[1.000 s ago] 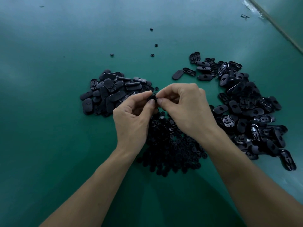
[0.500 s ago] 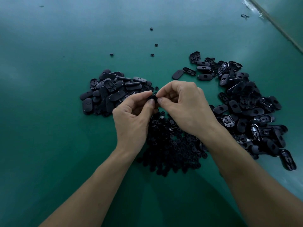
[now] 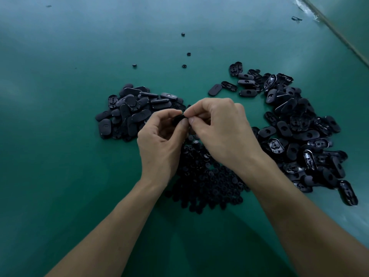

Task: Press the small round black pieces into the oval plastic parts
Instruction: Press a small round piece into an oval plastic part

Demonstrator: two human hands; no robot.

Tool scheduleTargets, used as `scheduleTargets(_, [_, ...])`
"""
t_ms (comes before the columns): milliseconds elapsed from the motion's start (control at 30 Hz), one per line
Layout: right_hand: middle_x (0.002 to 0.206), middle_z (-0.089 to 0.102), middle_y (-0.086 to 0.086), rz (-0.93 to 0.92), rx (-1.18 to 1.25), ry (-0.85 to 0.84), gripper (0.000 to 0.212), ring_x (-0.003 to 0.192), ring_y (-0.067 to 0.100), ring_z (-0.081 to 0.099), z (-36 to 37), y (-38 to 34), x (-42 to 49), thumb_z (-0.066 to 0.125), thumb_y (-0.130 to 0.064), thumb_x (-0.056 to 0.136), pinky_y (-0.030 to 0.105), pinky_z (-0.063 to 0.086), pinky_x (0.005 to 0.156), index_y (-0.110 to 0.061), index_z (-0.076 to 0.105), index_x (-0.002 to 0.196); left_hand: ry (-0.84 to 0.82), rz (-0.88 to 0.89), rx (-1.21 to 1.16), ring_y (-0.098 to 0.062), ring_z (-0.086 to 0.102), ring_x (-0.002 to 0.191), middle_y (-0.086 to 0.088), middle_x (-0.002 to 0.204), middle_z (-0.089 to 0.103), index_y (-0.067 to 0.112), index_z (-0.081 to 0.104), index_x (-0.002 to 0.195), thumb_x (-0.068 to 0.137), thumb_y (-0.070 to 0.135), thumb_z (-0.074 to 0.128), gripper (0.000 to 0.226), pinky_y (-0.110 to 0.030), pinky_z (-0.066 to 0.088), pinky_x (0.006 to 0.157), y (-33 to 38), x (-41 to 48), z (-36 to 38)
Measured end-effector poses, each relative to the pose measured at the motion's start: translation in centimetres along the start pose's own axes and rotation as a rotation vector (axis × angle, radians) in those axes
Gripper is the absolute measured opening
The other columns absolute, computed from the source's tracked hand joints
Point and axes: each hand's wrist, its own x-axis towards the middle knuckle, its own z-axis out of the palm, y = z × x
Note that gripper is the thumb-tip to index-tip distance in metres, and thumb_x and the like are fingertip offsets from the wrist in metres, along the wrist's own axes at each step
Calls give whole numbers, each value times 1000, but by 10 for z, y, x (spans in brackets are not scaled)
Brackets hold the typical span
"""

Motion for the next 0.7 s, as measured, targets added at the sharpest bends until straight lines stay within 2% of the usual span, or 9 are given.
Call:
scheduleTargets(200, [73,71,-12,-20,40,-73,18,67,-5,68,-8,4,4,66,-4,90,11,54,67,-17,76,96,-26,-12,5,-12,66,72,-13,92,72,5,66,103,95,2,67,9,-23,54,69,-2,1,0])
scheduleTargets(333, [87,68,-11,-46,-51,-38,18,77,-1,63,-8,14,7,72,-14,88,5,45,73,-23,75,104,-43,-5,0,-9,66,72,-1,89,73,13,66,102,95,2,66,13,-20,53,67,-4,0,0])
scheduleTargets(400, [90,70,-12,-42,-26,-77,20,80,-2,64,-8,18,9,73,-15,89,6,46,76,-23,75,108,-36,-11,-28,-9,68,76,1,88,74,16,66,101,95,1,66,16,-20,54,68,-5,1,1])
scheduleTargets(467, [89,74,-12,-27,64,-111,19,82,-1,69,-9,22,10,74,-13,89,17,55,83,-20,76,105,-37,-18,-52,-10,69,77,0,86,75,17,66,101,94,2,67,17,-21,55,69,-6,2,1])
scheduleTargets(567, [87,76,-7,-14,138,-132,14,82,4,72,-12,26,12,74,-13,88,32,60,84,-17,77,102,-41,-27,-88,-10,71,76,1,83,76,16,66,103,93,1,69,18,-20,56,71,-7,3,-1])
scheduleTargets(700, [83,76,-5,-2,185,-136,8,79,9,73,-14,28,13,75,-15,88,37,61,81,-16,76,96,-27,-49,-139,-10,71,76,1,82,75,13,68,104,90,1,72,19,-20,56,71,-7,4,-1])
